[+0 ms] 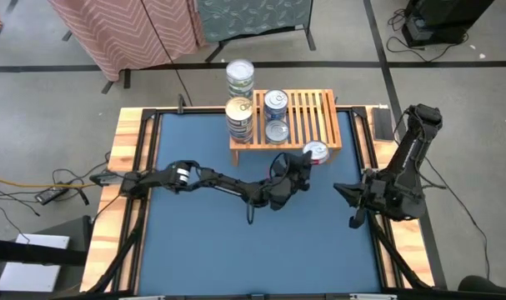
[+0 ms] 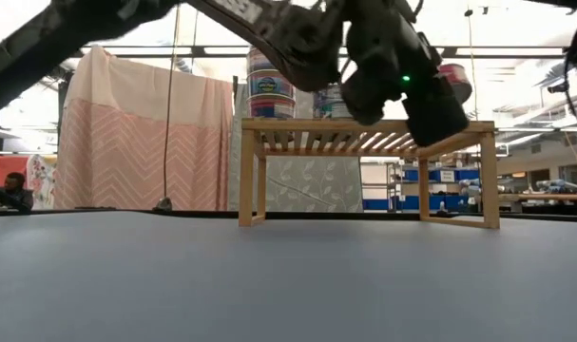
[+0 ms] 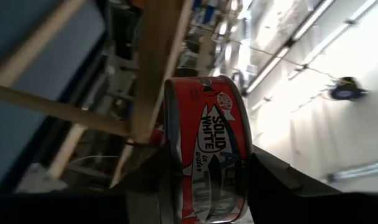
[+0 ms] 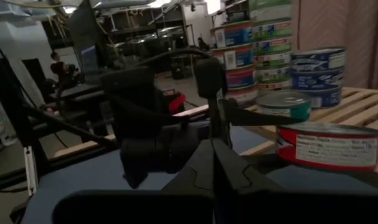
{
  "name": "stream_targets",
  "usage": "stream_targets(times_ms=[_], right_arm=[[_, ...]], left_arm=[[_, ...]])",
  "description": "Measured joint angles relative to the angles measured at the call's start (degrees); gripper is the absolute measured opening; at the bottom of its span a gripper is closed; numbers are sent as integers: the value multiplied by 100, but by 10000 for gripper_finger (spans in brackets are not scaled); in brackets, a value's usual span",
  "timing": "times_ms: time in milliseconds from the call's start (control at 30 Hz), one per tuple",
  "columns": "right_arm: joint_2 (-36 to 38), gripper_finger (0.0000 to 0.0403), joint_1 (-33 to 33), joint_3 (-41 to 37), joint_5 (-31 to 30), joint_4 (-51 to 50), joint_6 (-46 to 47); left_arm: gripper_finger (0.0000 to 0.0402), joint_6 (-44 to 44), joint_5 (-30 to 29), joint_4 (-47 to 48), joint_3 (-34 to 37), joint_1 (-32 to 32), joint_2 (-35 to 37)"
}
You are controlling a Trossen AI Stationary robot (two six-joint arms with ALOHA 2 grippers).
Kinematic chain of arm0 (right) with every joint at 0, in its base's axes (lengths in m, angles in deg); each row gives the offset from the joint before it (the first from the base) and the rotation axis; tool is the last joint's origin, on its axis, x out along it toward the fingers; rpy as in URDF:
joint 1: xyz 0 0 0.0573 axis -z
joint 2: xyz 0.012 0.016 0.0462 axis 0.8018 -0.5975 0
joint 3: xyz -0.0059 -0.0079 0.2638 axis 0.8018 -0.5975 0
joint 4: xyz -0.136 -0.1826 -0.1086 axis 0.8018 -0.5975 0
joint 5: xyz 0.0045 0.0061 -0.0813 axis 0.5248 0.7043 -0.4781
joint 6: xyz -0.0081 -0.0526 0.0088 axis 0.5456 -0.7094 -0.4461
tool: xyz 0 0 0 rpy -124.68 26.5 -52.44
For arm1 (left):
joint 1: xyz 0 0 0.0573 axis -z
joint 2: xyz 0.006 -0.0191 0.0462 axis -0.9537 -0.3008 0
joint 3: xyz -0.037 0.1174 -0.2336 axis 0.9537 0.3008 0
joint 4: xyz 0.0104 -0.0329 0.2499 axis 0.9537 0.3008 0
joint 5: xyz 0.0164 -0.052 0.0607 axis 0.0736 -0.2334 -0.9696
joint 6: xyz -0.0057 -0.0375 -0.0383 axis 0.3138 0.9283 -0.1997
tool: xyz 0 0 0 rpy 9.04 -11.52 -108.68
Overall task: Stack canned seafood by type on shelf
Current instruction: Put the red tuna can on the shelf
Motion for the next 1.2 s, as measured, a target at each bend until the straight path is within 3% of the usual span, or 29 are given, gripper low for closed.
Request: stream_targets(times_ms=[133,333,500,733,1000,1200], right_arm=[[225,0,-415,0,-158,411,-656],[440,0,-496,0,-171,483,-1137],[697,0,-505,0,-160,787,-1702],[1350,0,-431,0,-168,2723,-4097],[2054,0,-302,-25,-158,2764,-5458],[2470,0,98,-354,-160,2757,-5834]], left_arm=[[146,-941,-119,-808,-528,-69,-352],[146,-2027,-635,-849,-735,-116,-335],[146,-1631,-601,-94,-735,-149,-339],[146,-1089,-836,531,-735,-245,-338],[146,-1117,-849,539,-735,-298,-338],[146,-1121,-828,547,-735,-296,-339]])
